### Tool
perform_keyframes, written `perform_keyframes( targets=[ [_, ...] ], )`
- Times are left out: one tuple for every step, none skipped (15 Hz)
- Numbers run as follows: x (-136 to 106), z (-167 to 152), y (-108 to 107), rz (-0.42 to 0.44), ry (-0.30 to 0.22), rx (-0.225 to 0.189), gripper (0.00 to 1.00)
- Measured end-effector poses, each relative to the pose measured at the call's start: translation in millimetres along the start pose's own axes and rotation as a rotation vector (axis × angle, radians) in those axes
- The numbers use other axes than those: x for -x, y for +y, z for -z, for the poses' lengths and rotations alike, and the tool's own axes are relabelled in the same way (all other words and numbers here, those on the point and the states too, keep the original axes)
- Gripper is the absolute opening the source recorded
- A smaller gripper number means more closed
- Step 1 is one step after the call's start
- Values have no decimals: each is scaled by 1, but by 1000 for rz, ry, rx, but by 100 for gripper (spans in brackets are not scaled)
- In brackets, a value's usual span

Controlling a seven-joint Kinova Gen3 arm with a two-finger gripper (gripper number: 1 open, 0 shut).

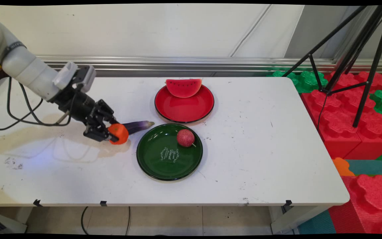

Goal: Place the picked object on the table

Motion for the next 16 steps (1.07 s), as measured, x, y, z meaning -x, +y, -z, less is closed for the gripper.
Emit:
perform_keyframes(
  targets=[
    [4, -5, 0, 3, -9, 4, 0],
    [7, -10, -1, 7, -17, 7, 0],
    [10, -16, -2, 10, -25, 9, 0],
    [13, -21, -3, 15, -34, 12, 0],
    [16, -25, -4, 19, -41, 13, 0],
    [18, -27, -4, 21, -46, 14, 0],
    [21, -30, -5, 24, -55, 15, 0],
    [25, -33, -6, 29, -63, 15, 0],
    [29, -35, -7, 33, -71, 16, 0],
    [32, -36, -7, 36, -77, 17, 0],
    [33, -36, -7, 37, -79, 18, 0],
    [36, -37, -7, 39, -81, 20, 0],
    [37, -38, -8, 40, -82, 21, 100],
    [38, -38, -8, 42, -81, 22, 100],
    [39, -38, -9, 43, -79, 22, 100],
    [40, -38, -9, 44, -77, 23, 100]
  ],
)
